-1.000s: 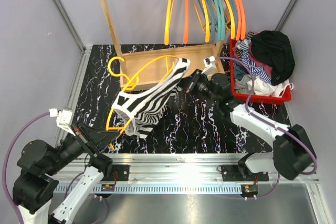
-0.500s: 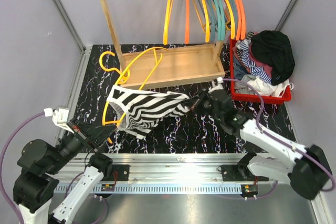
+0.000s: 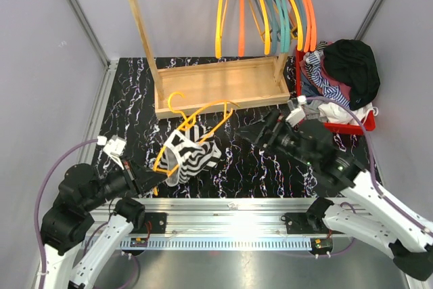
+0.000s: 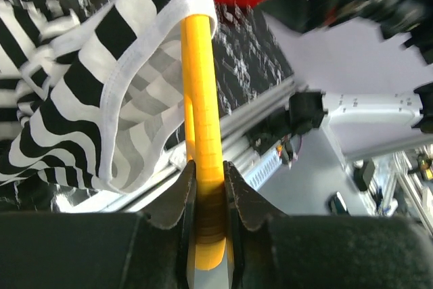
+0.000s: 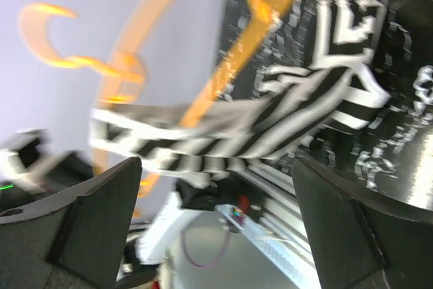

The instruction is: Remove the tank top from the hanger

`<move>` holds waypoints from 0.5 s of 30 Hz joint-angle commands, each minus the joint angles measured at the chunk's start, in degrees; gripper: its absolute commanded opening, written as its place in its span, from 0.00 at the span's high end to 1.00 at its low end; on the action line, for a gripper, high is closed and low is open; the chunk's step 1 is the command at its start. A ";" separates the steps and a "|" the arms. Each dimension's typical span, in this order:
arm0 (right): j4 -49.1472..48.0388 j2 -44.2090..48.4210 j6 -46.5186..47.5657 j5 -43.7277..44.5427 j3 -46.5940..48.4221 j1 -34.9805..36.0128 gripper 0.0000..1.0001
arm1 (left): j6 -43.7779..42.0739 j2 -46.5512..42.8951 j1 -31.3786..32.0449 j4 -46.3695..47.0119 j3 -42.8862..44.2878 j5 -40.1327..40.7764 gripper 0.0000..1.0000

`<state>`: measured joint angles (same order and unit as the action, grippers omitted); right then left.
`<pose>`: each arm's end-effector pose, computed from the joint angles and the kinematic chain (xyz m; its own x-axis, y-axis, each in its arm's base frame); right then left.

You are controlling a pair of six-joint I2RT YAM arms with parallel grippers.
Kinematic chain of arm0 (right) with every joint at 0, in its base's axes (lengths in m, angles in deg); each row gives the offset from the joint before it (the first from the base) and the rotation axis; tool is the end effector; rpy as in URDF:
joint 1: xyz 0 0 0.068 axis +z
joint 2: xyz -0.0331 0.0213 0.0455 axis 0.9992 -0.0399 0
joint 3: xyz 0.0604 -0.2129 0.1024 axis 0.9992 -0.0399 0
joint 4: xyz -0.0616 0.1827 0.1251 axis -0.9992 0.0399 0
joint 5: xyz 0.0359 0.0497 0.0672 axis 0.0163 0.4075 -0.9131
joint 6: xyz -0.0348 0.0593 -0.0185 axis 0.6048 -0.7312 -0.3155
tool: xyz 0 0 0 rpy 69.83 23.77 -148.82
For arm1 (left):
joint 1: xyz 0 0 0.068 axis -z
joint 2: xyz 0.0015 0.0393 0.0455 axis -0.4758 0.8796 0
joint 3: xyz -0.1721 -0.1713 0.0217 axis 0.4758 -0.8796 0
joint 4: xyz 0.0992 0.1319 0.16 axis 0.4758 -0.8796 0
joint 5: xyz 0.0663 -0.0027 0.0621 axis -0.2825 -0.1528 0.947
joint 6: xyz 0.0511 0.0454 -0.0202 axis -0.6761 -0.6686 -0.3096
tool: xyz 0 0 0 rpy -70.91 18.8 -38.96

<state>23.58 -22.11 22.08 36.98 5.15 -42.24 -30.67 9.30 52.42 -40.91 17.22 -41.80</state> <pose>0.1382 0.1440 0.3171 -0.7349 0.4688 -0.4900 -0.2159 0.5232 0.8244 0.0285 -0.0413 0.3205 -0.6133 -0.2804 -0.7384 0.4985 0.5878 -0.6372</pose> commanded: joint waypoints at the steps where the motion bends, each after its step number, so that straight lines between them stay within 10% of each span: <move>1: 1.03 3.50 -6.87 2.77 0.09 -0.12 0.00 | -2.53 -2.85 0.07 0.15 -2.26 -7.13 1.00; 15: -8.31 -12.20 -29.82 -0.83 5.96 1.19 0.00 | -6.65 -3.65 0.07 2.08 -7.29 -12.23 1.00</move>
<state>18.29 -31.03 -2.38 38.71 6.73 -42.02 -34.26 4.93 52.42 -43.20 9.92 -51.11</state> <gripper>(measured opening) 0.994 0.170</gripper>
